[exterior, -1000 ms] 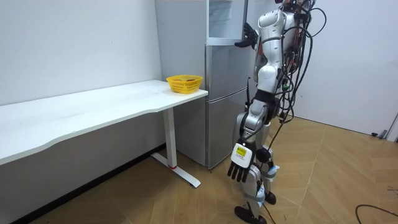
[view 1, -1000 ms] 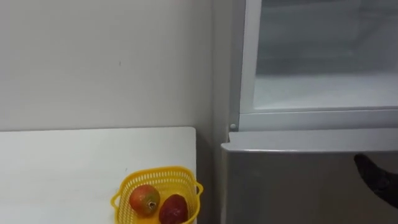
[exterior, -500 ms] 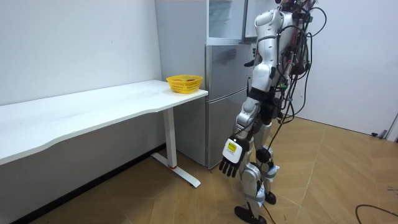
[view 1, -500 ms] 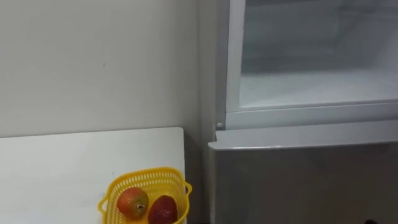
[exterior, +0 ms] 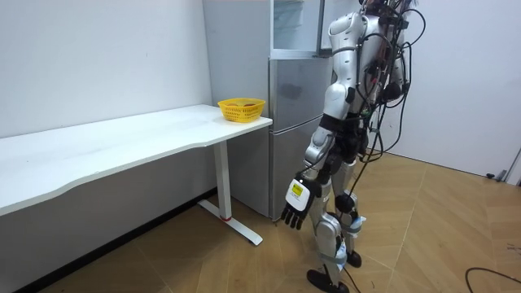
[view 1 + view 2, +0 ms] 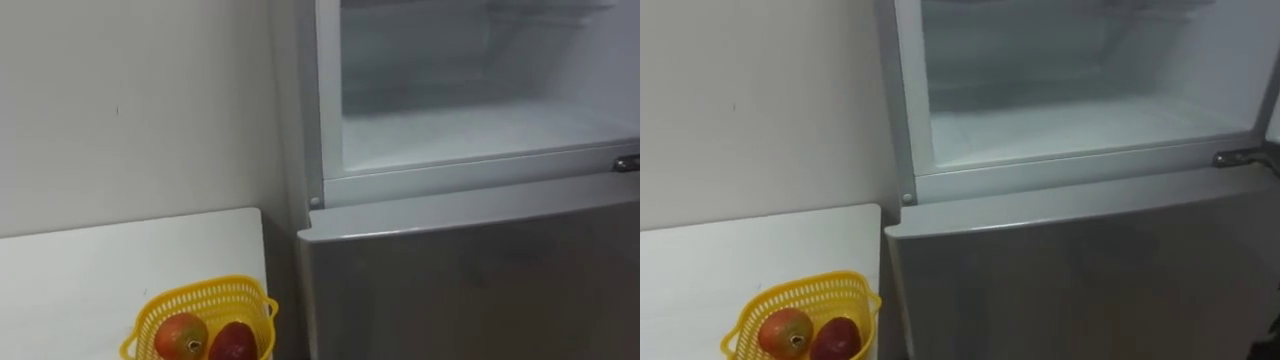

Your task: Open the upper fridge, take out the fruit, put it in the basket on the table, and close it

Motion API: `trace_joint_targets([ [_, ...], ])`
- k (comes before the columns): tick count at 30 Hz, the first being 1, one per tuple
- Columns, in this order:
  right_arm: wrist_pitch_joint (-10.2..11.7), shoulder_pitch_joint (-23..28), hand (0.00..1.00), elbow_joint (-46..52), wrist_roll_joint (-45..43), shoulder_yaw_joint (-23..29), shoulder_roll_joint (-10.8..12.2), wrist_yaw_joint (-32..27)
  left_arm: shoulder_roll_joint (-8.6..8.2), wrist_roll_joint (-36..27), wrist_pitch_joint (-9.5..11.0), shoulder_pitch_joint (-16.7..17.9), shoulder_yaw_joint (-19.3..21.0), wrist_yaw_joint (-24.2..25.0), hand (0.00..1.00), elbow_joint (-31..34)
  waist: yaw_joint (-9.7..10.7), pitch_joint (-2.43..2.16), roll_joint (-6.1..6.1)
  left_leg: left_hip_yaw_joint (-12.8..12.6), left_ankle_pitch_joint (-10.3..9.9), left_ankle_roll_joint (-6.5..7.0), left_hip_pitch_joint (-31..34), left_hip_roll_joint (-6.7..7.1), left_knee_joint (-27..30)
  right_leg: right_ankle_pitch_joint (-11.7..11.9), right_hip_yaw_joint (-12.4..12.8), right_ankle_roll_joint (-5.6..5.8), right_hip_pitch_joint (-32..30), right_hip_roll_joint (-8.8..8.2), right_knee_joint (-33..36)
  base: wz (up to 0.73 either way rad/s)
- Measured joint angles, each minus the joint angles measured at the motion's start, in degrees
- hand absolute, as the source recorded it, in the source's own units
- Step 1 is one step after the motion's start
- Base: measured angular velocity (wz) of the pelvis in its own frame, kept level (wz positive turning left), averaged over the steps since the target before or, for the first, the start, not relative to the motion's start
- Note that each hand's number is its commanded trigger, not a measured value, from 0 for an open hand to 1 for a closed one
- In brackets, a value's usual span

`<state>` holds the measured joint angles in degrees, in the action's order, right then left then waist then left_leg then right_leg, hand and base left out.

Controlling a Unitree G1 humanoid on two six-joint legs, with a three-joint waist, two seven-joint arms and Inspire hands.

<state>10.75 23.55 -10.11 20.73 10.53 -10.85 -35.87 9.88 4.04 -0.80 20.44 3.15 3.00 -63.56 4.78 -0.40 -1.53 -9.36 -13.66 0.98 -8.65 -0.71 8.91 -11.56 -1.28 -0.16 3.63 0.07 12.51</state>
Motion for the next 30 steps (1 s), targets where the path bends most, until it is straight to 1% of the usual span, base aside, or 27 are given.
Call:
trace_joint_targets([
  [2, 0.0, -0.1, 0.0, 0.0, 4.1, 1.4, 0.0, -0.3, -0.01, 0.0, 0.0, 0.1, 0.0, 0.1, 0.0, 0.3, 0.1, 0.0, 0.0, 0.0, 0.0, 0.0, 0.2, 0.03, -0.2, -0.1, 0.0, 0.04, -0.4, -0.02, -0.1, 0.0],
  [5, 0.1, -0.9, 0.0, 0.1, 10.3, 5.7, -0.1, -0.6, 0.0, -0.1, 0.0, 0.9, 0.2, 0.6, 0.0, 1.9, 0.6, -0.02, 0.22, 0.1, 0.0, 0.0, 0.3, 0.05, -0.2, -0.1, 0.0, 0.05, -0.6, -0.02, 0.1, 0.0],
  [6, 0.1, -2.1, 0.0, 0.1, 14.2, 7.3, -0.2, -1.1, 0.04, -0.1, 0.0, 1.0, 0.5, 1.0, 0.0, 1.8, 1.0, -0.01, 0.36, 0.0, 0.0, 0.0, 0.4, 0.06, -0.2, -0.1, 0.1, 0.06, -0.6, -0.02, 0.2, 0.0],
  [8, 0.1, -3.7, 0.0, 0.1, 18.5, 9.5, -0.3, -2.1, 0.09, -0.1, 0.0, 1.1, 0.9, 1.5, 0.0, 1.8, 1.4, 0.0, 0.56, 0.0, 0.0, 0.0, 0.4, 0.06, -0.2, -0.1, 0.2, 0.06, -0.7, 0.01, 0.2, 0.0],
  [9, 0.2, -4.1, 0.0, 0.3, 22.0, 11.2, -0.4, -2.3, 0.09, -0.1, 0.0, 1.2, 1.4, 1.6, 0.0, 2.4, 1.7, -0.02, 0.84, 0.0, 0.0, 0.0, 0.4, 0.09, -0.2, -0.2, 0.1, 0.07, -0.6, -0.01, 0.1, 0.0],
  [10, 0.2, -4.1, 0.0, 0.4, 23.9, 12.0, -0.5, -2.3, 0.11, -0.1, 0.0, 1.5, 1.5, 1.6, 0.0, 3.1, 1.6, 0.02, 1.0, 0.1, 0.0, 0.0, 0.4, 0.12, -0.2, -0.3, 0.1, 0.1, -0.6, -0.03, 0.1, 0.0],
  [12, 0.2, -4.9, 0.0, 0.5, 29.9, 14.4, -1.5, -2.4, 0.08, 0.0, 0.2, 1.8, 3.6, 2.1, 0.0, 4.8, 1.3, 0.26, 1.71, 0.0, 0.0, 0.0, 0.4, 0.15, -0.2, -0.4, 0.2, 0.08, -0.7, -0.05, 0.1, 0.0],
  [13, 0.3, -5.3, 0.0, 0.5, 31.7, 14.8, -1.8, -2.4, 0.11, -0.1, 0.3, 1.8, 3.9, 2.1, 0.0, 5.1, 1.3, 0.34, 1.86, 0.0, 0.0, 0.0, 0.4, 0.15, -0.2, -0.4, 0.2, 0.07, -0.7, -0.05, 0.1, 0.0],
  [14, 0.4, -6.3, 0.0, 0.5, 35.7, 16.0, -2.5, -2.3, 0.1, -0.1, 0.5, 1.8, 4.4, 2.2, 0.0, 5.6, 1.4, 0.44, 2.12, 0.0, 0.0, 0.0, 0.5, 0.14, -0.2, -0.4, 0.2, 0.07, -0.9, -0.06, 0.1, 0.0],
  [16, 0.4, -7.6, 0.0, 1.2, 43.4, 18.1, -3.8, -1.4, 0.35, -0.1, 0.9, 1.8, 4.7, 2.3, 0.0, 6.4, 1.7, 0.33, 2.59, -0.1, 0.0, 0.0, 1.1, 0.13, -0.1, -0.4, 0.4, 0.08, -1.6, -0.01, 0.2, 0.0],
  [17, 0.4, -7.8, 0.0, 1.8, 45.6, 18.7, -3.9, -1.3, 0.46, -0.1, 1.0, 1.9, 4.7, 2.3, 0.0, 6.4, 1.8, 0.39, 2.68, -0.1, 0.0, 0.0, 1.1, 0.13, -0.1, -0.4, 0.4, 0.08, -1.7, -0.01, 0.2, 0.0],
  [18, 0.5, -8.0, 0.0, 2.6, 49.8, 19.9, -4.1, -0.5, 0.69, -0.1, 1.0, 1.9, 4.7, 2.4, 0.0, 6.3, 1.8, 0.35, 2.84, 0.0, 0.0, 0.0, 1.2, 0.12, 0.0, -0.4, 0.4, 0.06, -1.6, 0.0, 0.2, 0.0],
  [19, 0.6, -8.2, 0.0, 2.6, 51.6, 20.4, -4.3, -0.1, 0.79, -0.1, 1.0, 1.9, 4.9, 2.6, 0.0, 6.3, 1.8, 0.3, 2.95, 0.0, 0.0, 0.0, 1.1, 0.11, 0.0, -0.4, 0.3, 0.06, -1.6, -0.01, 0.2, 0.0],
  [21, 0.6, -8.9, 0.0, 2.5, 56.4, 22.5, -4.5, 1.7, 0.79, -0.1, 1.0, 1.9, 6.0, 3.0, 0.0, 6.3, 1.8, 0.3, 3.11, 0.0, 0.0, 0.0, 1.2, 0.11, 0.0, -0.4, 0.3, 0.04, -1.4, -0.01, 0.2, 0.0],
  [24, 0.7, -8.9, 0.0, 2.5, 59.9, 24.0, -4.4, 4.2, 0.78, 0.0, 1.0, 2.1, 7.7, 3.5, 0.0, 6.3, 1.9, 0.29, 3.1, 0.0, 0.0, 0.0, 1.1, 0.11, 0.1, -0.4, 0.3, 0.04, -1.2, -0.03, 0.1, 0.0],
  [28, 0.6, -9.7, 0.0, 2.5, 60.5, 25.2, -4.4, 8.1, 0.58, 0.0, 0.9, 2.9, 9.2, 3.6, 0.0, 7.5, 1.8, 0.36, 2.92, 0.0, 0.0, 0.0, 1.0, 0.11, 0.3, -0.4, 0.5, 0.03, -0.6, -0.04, 0.1, -0.01],
  [30, 0.2, -10.8, 0.0, 2.2, 60.7, 26.2, -4.4, 10.7, 0.25, 0.0, 0.8, 2.9, 10.6, 3.6, 0.0, 7.8, 1.8, 0.38, 2.77, -0.1, 0.0, 0.0, 0.9, 0.11, 0.4, -0.4, 0.9, 0.03, -0.7, -0.04, 0.0, 0.0],
])
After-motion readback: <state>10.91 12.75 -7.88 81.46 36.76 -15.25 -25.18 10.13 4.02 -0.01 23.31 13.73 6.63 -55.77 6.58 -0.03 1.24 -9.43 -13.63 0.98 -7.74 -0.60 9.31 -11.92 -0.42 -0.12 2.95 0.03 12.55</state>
